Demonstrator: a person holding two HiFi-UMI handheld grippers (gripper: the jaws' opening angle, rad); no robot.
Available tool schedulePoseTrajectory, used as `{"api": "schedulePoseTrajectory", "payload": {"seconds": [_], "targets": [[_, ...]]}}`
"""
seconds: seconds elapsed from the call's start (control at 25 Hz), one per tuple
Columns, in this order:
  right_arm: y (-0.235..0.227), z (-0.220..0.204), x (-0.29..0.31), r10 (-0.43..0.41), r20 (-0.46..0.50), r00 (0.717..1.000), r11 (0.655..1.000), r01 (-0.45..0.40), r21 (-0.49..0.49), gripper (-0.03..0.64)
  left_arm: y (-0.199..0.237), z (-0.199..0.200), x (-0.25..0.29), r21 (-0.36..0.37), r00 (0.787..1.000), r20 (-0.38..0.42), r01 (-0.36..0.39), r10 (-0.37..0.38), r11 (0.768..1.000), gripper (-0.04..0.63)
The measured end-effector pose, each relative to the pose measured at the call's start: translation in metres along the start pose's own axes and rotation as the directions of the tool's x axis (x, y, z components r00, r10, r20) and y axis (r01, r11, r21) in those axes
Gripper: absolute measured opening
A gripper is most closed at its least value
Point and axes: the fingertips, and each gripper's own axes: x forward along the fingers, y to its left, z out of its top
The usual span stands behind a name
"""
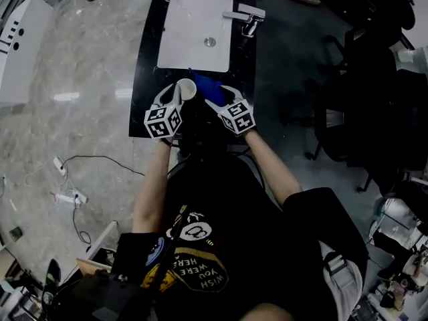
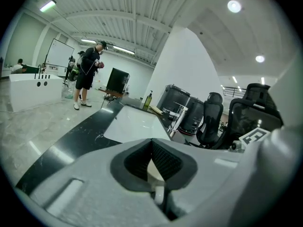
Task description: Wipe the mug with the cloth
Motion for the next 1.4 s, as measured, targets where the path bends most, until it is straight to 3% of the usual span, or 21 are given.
{"api": "schedulePoseTrajectory", "payload": {"seconds": [0.2,0.32,0.44,0.56,0.68,0.92,1.16,1.4], "targets": [[0.002,0.010,-0.039,-0.045,0.160,0.986,0.994,0.027,0.110,0.291,0.004,-0.004,-0.035,-0.059,0.997,0.057,-0.051,0.054,0.997,0.005],[0.024,0.020,-0.057,-0.039,0.232,0.972,0.993,0.012,0.116,0.143,-0.003,-0.012,-0.054,-0.084,0.997,0.058,-0.050,0.055,0.995,0.005],[0.059,0.020,-0.067,-0.017,0.260,0.966,0.993,-0.014,0.118,0.061,-0.028,-0.039,-0.074,-0.016,0.998,-0.026,-0.060,0.059,0.998,0.005],[0.082,0.017,-0.079,-0.048,0.235,0.971,0.990,0.016,0.139,0.003,-0.068,-0.064,-0.091,0.058,0.996,-0.084,-0.003,0.008,0.998,0.005],[0.109,0.019,-0.089,-0.061,0.220,0.974,0.987,0.025,0.162,0.003,-0.082,-0.064,-0.116,0.111,0.997,-0.073,0.041,-0.033,0.993,0.005],[0.137,0.016,-0.114,-0.096,0.221,0.971,0.986,0.062,0.153,0.002,-0.083,-0.061,-0.156,0.053,0.997,-0.045,0.069,-0.066,0.996,0.005],[0.144,0.003,-0.129,-0.098,0.203,0.974,0.984,0.065,0.165,0.002,-0.097,-0.058,-0.164,0.073,0.997,-0.035,0.073,-0.071,0.995,0.005],[0.138,0.017,-0.137,-0.075,0.256,0.964,0.981,0.026,0.191,0.002,-0.115,-0.047,-0.160,0.131,0.995,-0.017,0.097,-0.095,0.987,0.005]]}}
